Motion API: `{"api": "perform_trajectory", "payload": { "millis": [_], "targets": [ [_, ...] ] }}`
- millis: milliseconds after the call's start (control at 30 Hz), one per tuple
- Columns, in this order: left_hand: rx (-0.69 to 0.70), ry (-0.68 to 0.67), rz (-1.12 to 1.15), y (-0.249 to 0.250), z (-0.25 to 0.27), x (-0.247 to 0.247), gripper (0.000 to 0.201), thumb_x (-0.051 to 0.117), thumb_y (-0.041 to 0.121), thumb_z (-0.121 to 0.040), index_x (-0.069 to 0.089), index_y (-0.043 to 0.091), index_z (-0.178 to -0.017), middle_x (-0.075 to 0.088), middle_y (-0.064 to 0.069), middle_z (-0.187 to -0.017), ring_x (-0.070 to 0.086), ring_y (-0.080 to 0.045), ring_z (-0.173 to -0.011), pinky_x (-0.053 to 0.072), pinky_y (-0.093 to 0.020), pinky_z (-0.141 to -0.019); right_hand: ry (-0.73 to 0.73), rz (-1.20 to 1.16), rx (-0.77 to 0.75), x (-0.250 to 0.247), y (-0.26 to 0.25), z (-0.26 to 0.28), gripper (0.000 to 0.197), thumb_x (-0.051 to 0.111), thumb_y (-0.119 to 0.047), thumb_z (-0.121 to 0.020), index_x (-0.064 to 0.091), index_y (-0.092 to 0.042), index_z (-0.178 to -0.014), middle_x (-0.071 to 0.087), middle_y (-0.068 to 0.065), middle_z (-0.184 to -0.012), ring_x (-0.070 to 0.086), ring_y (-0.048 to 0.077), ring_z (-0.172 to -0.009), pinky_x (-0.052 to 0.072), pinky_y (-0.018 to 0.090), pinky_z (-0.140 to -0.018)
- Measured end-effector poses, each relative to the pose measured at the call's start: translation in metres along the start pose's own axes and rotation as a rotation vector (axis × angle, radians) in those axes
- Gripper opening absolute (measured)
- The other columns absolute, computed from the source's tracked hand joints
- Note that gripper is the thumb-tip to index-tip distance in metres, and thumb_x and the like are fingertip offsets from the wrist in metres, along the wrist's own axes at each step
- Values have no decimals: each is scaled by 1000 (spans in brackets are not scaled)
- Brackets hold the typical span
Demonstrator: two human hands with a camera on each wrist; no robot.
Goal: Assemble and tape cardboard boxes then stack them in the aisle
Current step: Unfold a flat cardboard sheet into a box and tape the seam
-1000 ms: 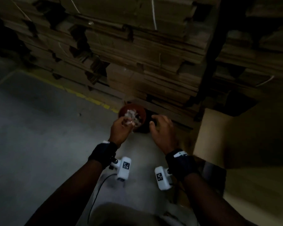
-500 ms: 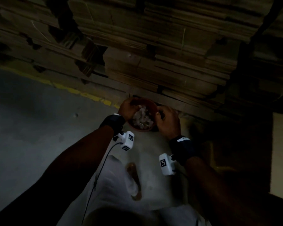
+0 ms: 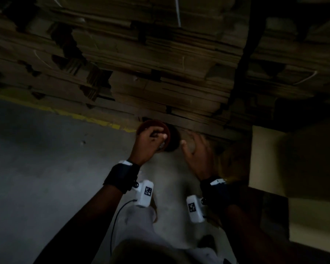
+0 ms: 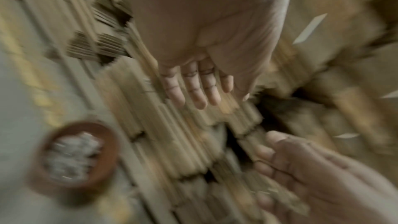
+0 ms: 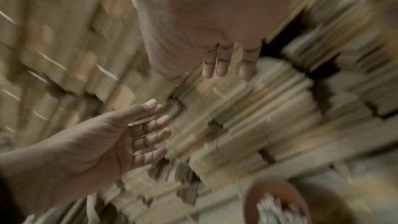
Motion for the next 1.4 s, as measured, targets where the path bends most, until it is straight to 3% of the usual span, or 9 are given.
{"api": "perform_trajectory", "payload": {
  "millis": [300, 533, 700, 800, 867, 1000, 1133, 1233, 1400],
  "targets": [
    [187, -80, 81, 124, 140, 143, 15, 71, 11, -93, 70, 13, -108, 71, 7, -96, 65, 4, -87, 51, -14, -78, 328, -48, -24, -203, 32, 120, 40, 58, -37, -96, 64, -13, -127, 66, 5, -122, 62, 24, -113, 54, 47, -91],
    [321, -203, 106, 188, 227, 267, 14, 69, 18, -95, 72, 26, -106, 74, 8, -98, 70, -10, -92, 57, -28, -82, 575, -7, -32, -340, 78, 191, 40, 57, -35, -97, 66, -7, -124, 68, 8, -116, 63, 27, -107, 52, 45, -90],
    [446, -288, 19, 223, 260, 341, 17, 67, 21, -96, 68, 36, -104, 72, 20, -97, 68, -2, -91, 51, -15, -75, 631, 37, 25, -409, 123, 216, 41, 58, -40, -97, 65, -11, -125, 68, 5, -120, 61, 24, -112, 49, 39, -94],
    [519, -308, -65, 240, 261, 370, 14, 68, 24, -95, 67, 34, -105, 70, 20, -99, 66, 1, -93, 47, -11, -77, 653, 109, 57, -442, 146, 215, 45, 58, -45, -96, 64, -12, -126, 66, 7, -119, 57, 23, -112, 41, 27, -92],
    [611, -281, -153, 251, 252, 381, 12, 70, 28, -94, 67, 32, -105, 66, 20, -103, 62, 4, -99, 44, -9, -82, 671, 169, 16, -460, 160, 205, 46, 62, -44, -95, 64, -11, -125, 66, 8, -120, 56, 23, -114, 41, 29, -96],
    [748, -281, -375, 267, 214, 406, 37, 65, 52, -87, 66, 26, -113, 60, 5, -122, 55, -10, -116, 49, -36, -99, 621, 303, 20, -489, 195, 174, 60, 67, -54, -90, 60, -10, -130, 62, 9, -128, 54, 26, -121, 48, 44, -99],
    [747, -306, -729, 268, 173, 432, 70, 60, 74, -75, 58, 29, -129, 44, -5, -148, 32, -26, -143, 27, -52, -115, 454, 431, 121, -506, 220, 143, 85, 61, -78, -78, 51, -21, -140, 54, 6, -143, 45, 29, -137, 42, 56, -106],
    [762, -270, -778, 266, 160, 437, 65, 72, 63, -78, 58, 27, -130, 46, -6, -148, 34, -25, -142, 23, -50, -113, 339, 435, 106, -512, 228, 130, 97, 59, -84, -72, 47, -22, -145, 50, 5, -149, 43, 26, -140, 41, 56, -109],
    [697, -238, -639, 269, 158, 432, 72, 59, 72, -75, 62, 23, -129, 51, -2, -144, 42, -16, -135, 32, -43, -110, 325, 419, 38, -521, 230, 123, 98, 53, -88, -71, 52, -19, -142, 57, 6, -141, 51, 27, -129, 43, 41, -103]
  ]
}}
Point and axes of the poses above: each hand's wrist, its own z-axis away from the middle knuckle, its own x-axis out of the palm, y = z × x, the point moved 2 cm from there along -z, towards the middle knuckle
